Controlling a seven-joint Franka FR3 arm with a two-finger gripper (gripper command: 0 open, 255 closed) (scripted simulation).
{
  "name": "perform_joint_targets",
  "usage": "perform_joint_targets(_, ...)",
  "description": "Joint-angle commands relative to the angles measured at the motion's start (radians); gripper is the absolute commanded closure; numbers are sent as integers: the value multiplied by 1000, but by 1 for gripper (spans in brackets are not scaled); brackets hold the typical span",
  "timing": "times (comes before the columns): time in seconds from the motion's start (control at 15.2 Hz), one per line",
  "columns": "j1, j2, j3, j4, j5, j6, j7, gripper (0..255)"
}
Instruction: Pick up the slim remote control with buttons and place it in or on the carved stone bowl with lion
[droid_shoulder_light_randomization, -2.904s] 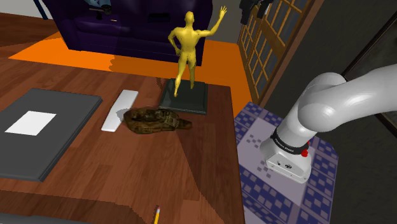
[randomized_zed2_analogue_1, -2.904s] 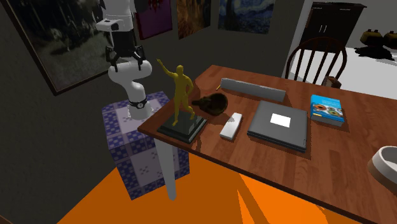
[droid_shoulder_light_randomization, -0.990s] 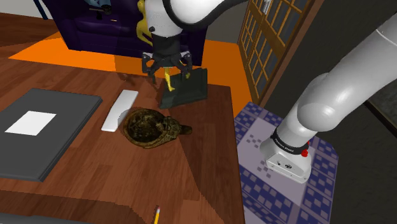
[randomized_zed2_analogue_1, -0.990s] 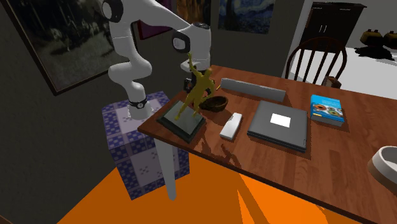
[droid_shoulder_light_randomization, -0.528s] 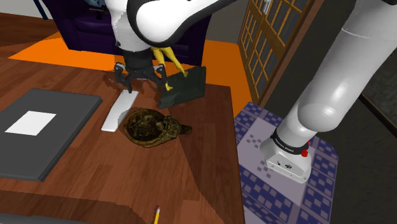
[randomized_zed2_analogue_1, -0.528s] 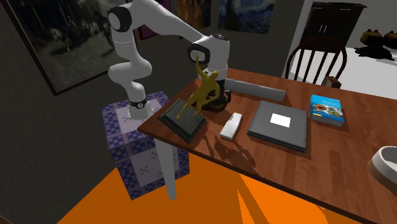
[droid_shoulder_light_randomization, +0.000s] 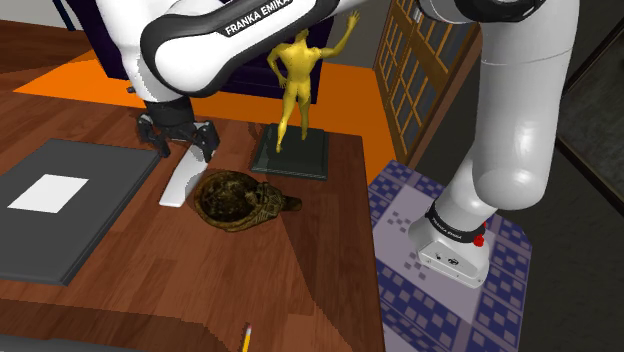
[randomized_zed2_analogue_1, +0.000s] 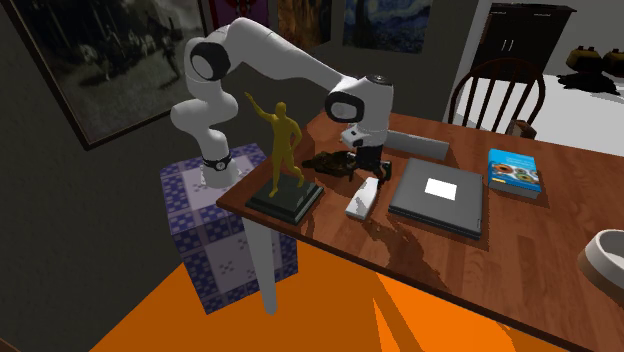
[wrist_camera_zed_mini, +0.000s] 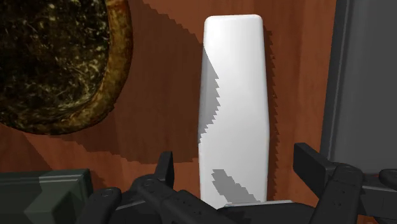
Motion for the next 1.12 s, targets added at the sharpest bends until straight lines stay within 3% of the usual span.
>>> perform_joint_targets(0.0, 17, 36, -11, 27, -15, 8, 26, 0)
perform_joint_targets(0.46, 25, 77, -26, -5, -40, 75, 41, 0)
perform_joint_targets(0.92, 25, 76, -26, -5, -40, 75, 41, 0)
perform_joint_targets(0.99, 25, 76, -26, -5, -40, 75, 41, 255)
perform_joint_targets(1.06, 25, 76, -26, -5, -40, 75, 41, 255)
